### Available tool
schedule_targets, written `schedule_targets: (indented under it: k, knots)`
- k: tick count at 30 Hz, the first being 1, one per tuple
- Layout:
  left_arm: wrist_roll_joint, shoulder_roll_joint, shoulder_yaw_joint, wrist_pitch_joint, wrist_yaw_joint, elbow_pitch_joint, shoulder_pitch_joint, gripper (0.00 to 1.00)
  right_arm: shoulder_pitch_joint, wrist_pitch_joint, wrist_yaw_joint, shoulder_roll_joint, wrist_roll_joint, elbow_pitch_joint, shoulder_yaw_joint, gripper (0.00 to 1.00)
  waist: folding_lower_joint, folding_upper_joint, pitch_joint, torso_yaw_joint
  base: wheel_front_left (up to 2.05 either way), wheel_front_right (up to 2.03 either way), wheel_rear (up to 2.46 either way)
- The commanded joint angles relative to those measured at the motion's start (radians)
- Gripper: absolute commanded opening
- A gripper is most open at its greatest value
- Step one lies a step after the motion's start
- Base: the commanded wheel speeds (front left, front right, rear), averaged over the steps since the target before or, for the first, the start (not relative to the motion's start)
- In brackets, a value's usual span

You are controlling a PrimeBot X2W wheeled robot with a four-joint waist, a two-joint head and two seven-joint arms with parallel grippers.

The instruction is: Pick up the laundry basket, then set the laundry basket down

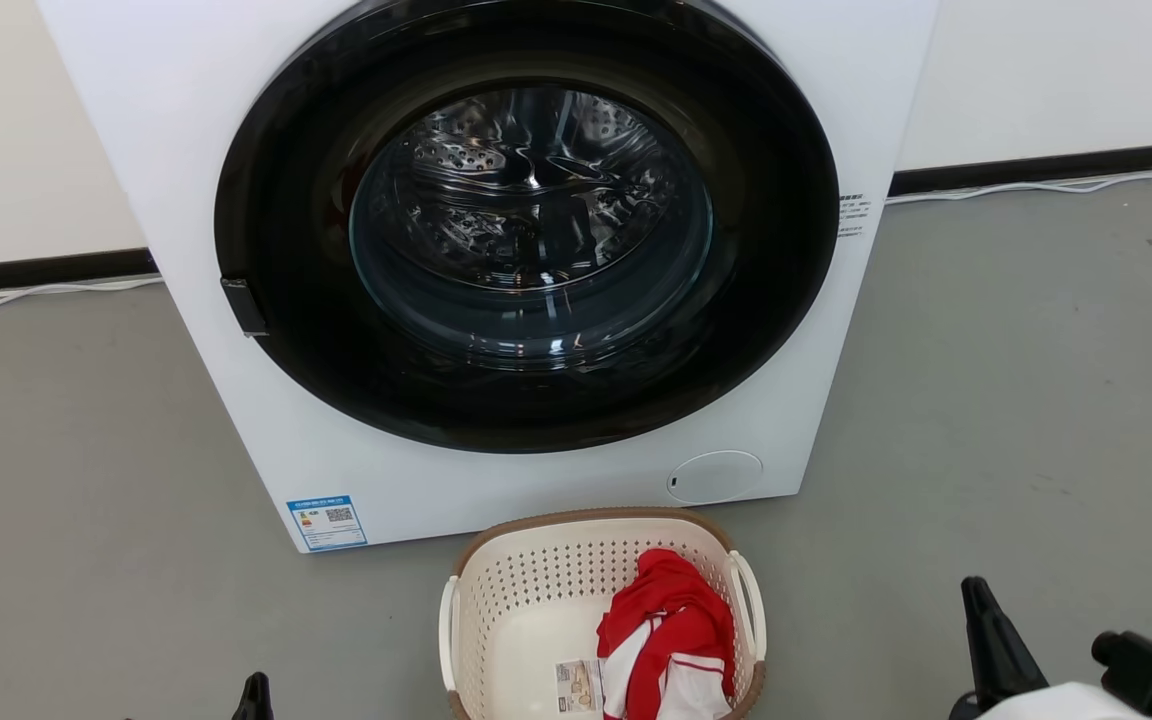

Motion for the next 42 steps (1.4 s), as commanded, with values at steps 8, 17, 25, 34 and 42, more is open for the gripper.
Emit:
schedule_targets:
  k: [8,17,25,34,42]
  knots:
    - [-0.109,0.011,0.008,0.028,-0.02,-0.044,-0.067,0.0,-0.065,0.029,0.003,-0.001,0.124,-0.036,-0.009,0.0,-0.0001,0.0,0.005,0.006,0.0,0.0,0.0]
    - [-0.193,0.012,0.008,0.051,-0.027,-0.058,-0.078,0.0,-0.074,0.052,0.003,0.005,0.221,-0.041,-0.016,0.0,-0.0002,0.0,0.009,0.011,0.0,0.0,0.0]
    - [-0.278,0.013,0.009,0.075,-0.034,-0.071,-0.088,0.0,-0.083,0.075,0.004,0.01,0.317,-0.047,-0.024,0.0,-0.0002,0.0,0.014,0.016,0.0,0.0,0.0]
    - [-0.372,0.014,0.009,0.102,-0.042,-0.087,-0.1,0.0,-0.093,0.101,0.004,0.016,0.425,-0.053,-0.032,0.0,-0.0002,0.0,0.019,0.022,0.0,0.0,0.0]
    - [-0.456,0.015,0.01,0.125,-0.05,-0.1,-0.111,0.0,-0.102,0.124,0.004,0.022,0.522,-0.059,-0.039,0.0,-0.0002,0.0,0.023,0.028,0.0,0.0,0.0]
